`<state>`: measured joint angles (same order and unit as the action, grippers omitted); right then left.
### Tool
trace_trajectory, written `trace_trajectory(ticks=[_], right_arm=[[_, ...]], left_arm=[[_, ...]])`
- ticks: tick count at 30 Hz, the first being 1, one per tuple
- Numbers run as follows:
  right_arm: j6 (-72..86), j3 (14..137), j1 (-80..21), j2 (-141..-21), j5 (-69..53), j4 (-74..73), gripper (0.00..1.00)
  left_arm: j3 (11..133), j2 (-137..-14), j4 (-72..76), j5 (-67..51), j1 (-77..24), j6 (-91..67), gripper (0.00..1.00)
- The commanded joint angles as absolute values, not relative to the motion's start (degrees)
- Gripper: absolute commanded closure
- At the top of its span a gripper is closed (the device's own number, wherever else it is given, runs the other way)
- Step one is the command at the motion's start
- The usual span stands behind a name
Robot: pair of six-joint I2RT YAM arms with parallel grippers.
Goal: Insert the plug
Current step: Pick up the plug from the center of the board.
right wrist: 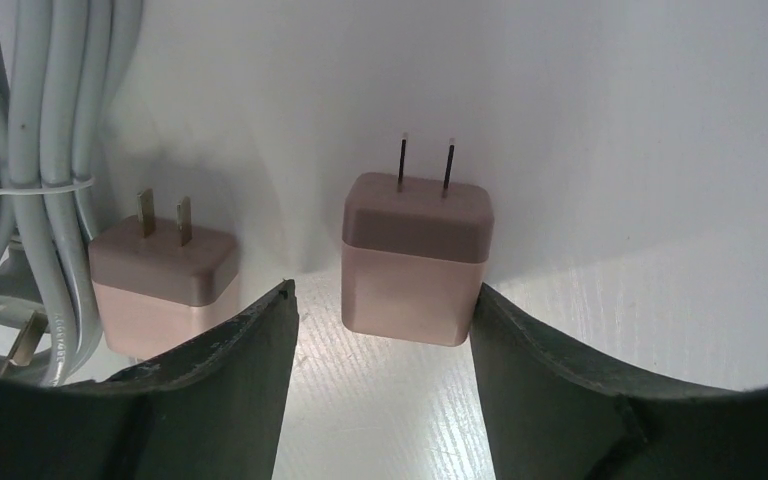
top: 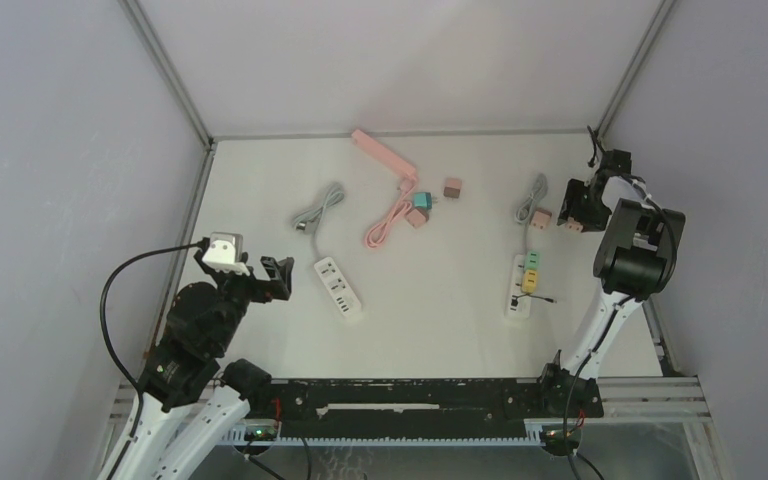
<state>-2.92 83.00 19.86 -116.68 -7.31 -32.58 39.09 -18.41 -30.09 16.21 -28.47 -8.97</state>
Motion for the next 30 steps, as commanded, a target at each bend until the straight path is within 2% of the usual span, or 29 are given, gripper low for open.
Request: trace_trajectory(ticks=[1,10,16,23,30], right_arm=[[-3.28,85.06,19.56,-117.72,-7.61,-32.94,0.30],[-2.87,87.15,18.51,-119.58,-1.41,-33.62,0.31],[-3.52,88.12,17.93,-120.81,-0.32,-34.88,0.42],[-2.42,86.91,17.66,-117.44,-1.03,-34.22,0.60],[-1.64,83.44,15.29,-108.81,-0.96,-33.45,0.61]], left_arm=[[38.23,-19.11,-27.46,15.29,-28.12,-7.73,0.00],[38.25,-19.20,-27.42,15.12,-28.12,-7.73,0.00],[38.30,-19.18,-27.32,14.54,-28.12,-7.73,0.00],[37.98,-18.37,-26.48,15.87,-28.12,-8.98,0.00],[37.75,-17.55,-26.43,18.29,-28.12,-10.32,0.00]])
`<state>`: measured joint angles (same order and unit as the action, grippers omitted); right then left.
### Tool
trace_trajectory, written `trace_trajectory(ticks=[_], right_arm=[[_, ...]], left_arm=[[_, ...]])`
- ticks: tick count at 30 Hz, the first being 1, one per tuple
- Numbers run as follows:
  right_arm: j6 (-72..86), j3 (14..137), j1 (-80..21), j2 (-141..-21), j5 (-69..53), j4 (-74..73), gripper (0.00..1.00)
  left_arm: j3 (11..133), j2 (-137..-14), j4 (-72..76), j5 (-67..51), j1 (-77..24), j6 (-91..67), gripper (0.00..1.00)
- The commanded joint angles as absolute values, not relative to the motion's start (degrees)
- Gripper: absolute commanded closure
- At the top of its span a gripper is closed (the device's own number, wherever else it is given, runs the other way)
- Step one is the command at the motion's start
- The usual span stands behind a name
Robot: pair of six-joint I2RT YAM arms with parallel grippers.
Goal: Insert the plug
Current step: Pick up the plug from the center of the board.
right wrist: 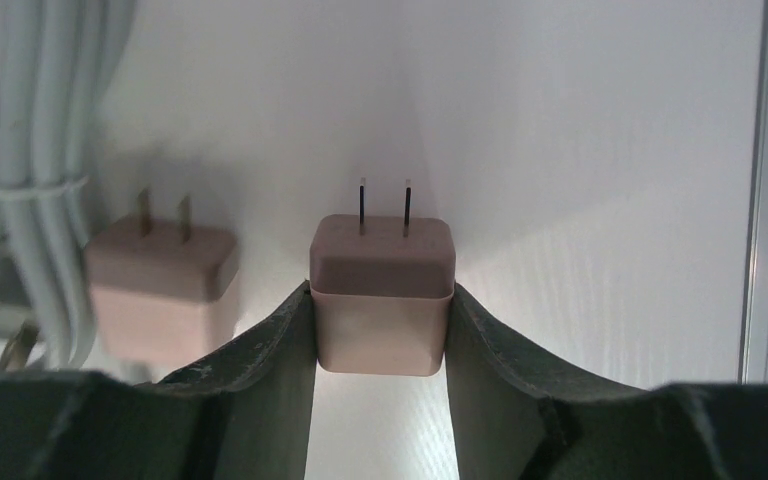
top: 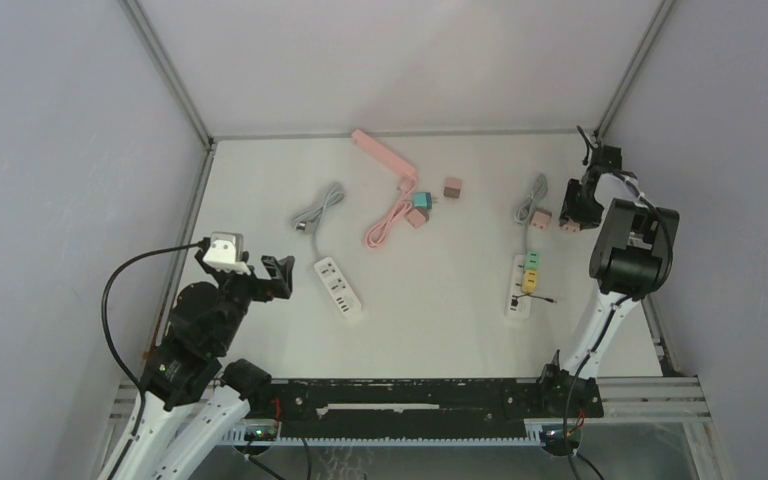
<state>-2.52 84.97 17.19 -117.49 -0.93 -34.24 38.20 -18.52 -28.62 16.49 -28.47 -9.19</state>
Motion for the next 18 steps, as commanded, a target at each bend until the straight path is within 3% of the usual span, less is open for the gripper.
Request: trace_trajectory(ticks=[1,6,18], right_arm=[[-1.62,83.03,14.67,-107.34,-1.30,-33.83,0.61],[-1.69,81.32,10.78,-99.83,-2.58,-35.64,0.61],[-2.24,73.48,-6.28,-81.72,-2.61,-39.71,0.61]], left_arm=[[37.79,-17.51,-26.44,19.25,-28.12,-10.43,0.00],[37.96,-17.93,-26.73,22.00,-28.12,-11.30,0.00],[40.50,-22.05,-27.74,13.26,-28.12,-16.41,0.00]])
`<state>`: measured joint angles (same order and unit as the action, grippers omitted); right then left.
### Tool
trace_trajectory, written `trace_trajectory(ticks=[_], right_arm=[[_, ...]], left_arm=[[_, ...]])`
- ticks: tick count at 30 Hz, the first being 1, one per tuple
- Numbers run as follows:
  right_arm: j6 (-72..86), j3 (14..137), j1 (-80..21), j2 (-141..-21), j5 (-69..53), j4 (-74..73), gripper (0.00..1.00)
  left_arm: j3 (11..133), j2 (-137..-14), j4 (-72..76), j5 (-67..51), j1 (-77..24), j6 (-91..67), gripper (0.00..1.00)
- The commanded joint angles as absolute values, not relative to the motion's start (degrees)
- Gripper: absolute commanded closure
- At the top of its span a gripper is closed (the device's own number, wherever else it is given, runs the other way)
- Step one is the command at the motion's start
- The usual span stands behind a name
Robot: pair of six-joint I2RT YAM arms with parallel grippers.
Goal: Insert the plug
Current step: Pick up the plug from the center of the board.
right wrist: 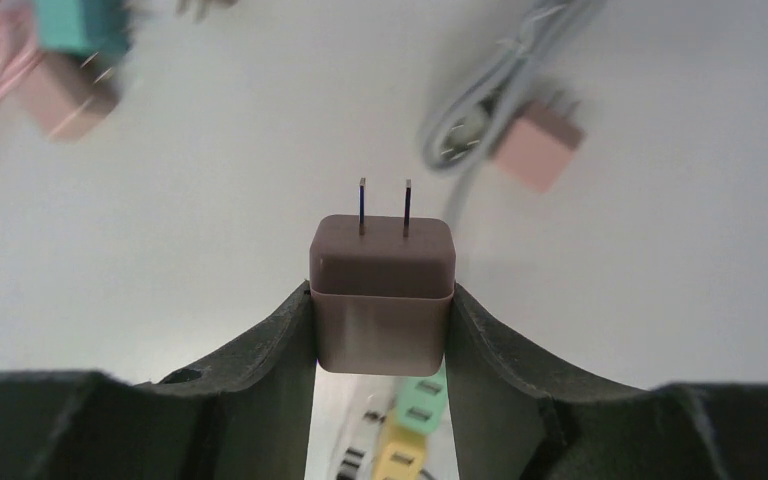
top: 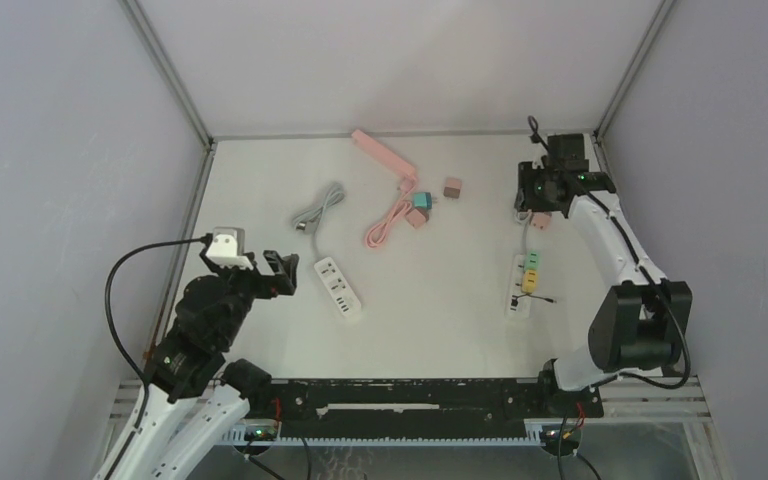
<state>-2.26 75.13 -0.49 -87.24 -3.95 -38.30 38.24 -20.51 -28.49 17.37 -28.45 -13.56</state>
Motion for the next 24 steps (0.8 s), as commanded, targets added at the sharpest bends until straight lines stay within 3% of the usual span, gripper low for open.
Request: trace_trajectory(ticks=[1,11,24], right_arm=[[-2.18,72.81,-8.37,-80.33,-2.04,-39.62,0.61],[-0.98,65.56,-28.55,-70.00,-3.43,-33.44,0.61],[-5.67,63.28,-50.05,-71.25,1.08,-26.33,0.62]], left_arm=[[40.52,-22.39,-27.61,12.38,-28.12,-17.18,0.00],[39.17,-27.83,-23.34,1.97,-28.12,-25.21,0.01],[32.48,-34.12,-5.70,-15.91,-28.12,-39.11,0.02]])
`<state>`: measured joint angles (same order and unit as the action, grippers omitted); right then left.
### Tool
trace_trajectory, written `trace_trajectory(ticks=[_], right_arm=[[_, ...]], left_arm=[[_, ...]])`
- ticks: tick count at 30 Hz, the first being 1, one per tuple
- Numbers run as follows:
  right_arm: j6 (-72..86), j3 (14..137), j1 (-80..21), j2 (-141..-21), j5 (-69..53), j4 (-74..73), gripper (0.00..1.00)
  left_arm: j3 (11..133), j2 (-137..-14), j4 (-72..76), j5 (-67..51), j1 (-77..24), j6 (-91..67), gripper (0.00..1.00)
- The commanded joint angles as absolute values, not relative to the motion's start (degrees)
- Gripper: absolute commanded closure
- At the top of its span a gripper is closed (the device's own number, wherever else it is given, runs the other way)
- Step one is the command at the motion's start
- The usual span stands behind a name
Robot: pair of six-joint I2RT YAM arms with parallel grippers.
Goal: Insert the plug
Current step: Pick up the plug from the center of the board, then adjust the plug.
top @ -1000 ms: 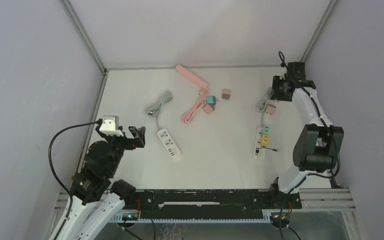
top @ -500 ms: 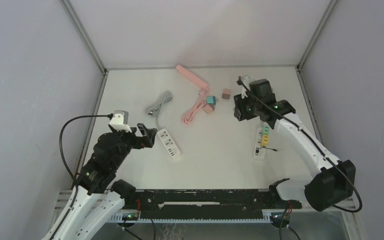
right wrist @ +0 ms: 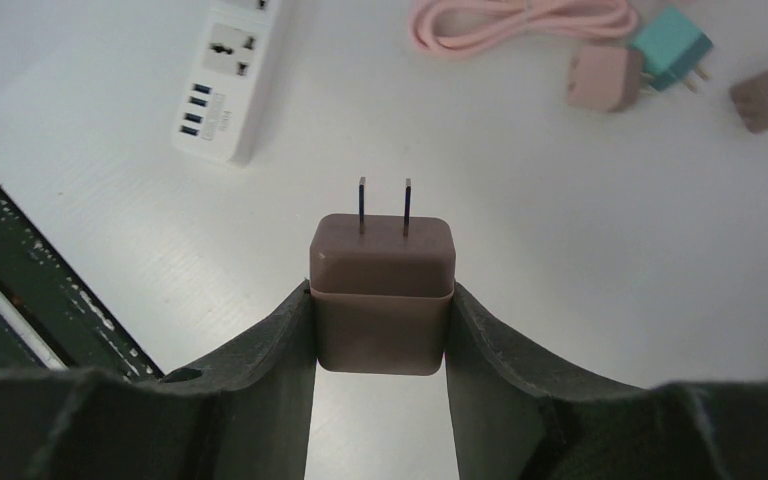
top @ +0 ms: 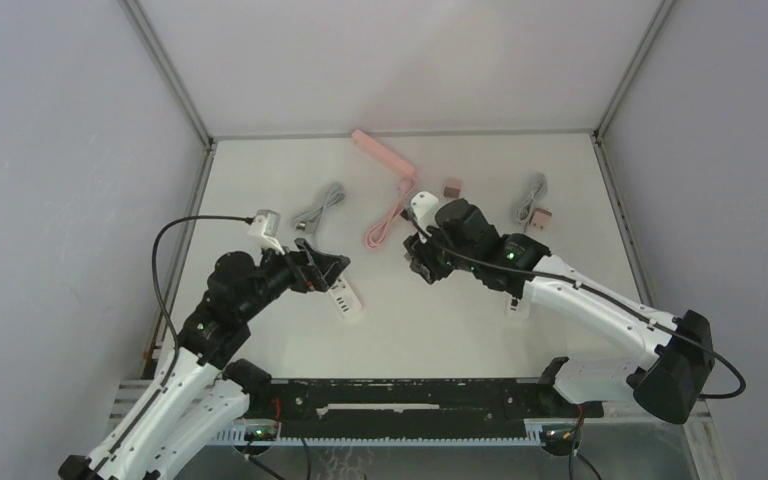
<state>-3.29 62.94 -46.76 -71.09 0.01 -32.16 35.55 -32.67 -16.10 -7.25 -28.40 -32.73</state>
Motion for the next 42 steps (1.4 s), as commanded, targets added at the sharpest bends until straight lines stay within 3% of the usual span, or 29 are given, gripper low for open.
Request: trace_trajectory(ticks=[1,12,21,32,38,42], right_arm=[[-6.08,63.28,-50.88,-71.63,1.26,-25.82,0.64],[-9.43,62.50,-54.69,-72.47,-5.54,-21.10,0.66],[-11.15,62.49,-55.71,-74.06,-9.01,-17.24,0.66],[-13.16,62.51,-55.68,-75.57,-10.50,-14.67,0.66],[-12.58,62.49,-55.45,-75.36,-9.54,-13.60,0.59],[-10.75,62.46,-54.46,-74.36,-10.65,-12.35,0.51]], left_arm=[[31.84,-34.63,-3.76,-16.99,-28.12,-40.64,0.03],[33.37,-43.54,4.38,-23.38,-30.83,-44.18,0.05],[34.79,-49.01,8.91,-28.99,-30.96,-46.13,0.18],[34.55,-55.34,15.93,-35.66,-30.96,-49.78,0.52],[35.45,-55.02,16.00,-35.44,-31.01,-49.03,0.95],[33.56,-52.70,18.00,-32.73,-30.77,-49.29,1.00]])
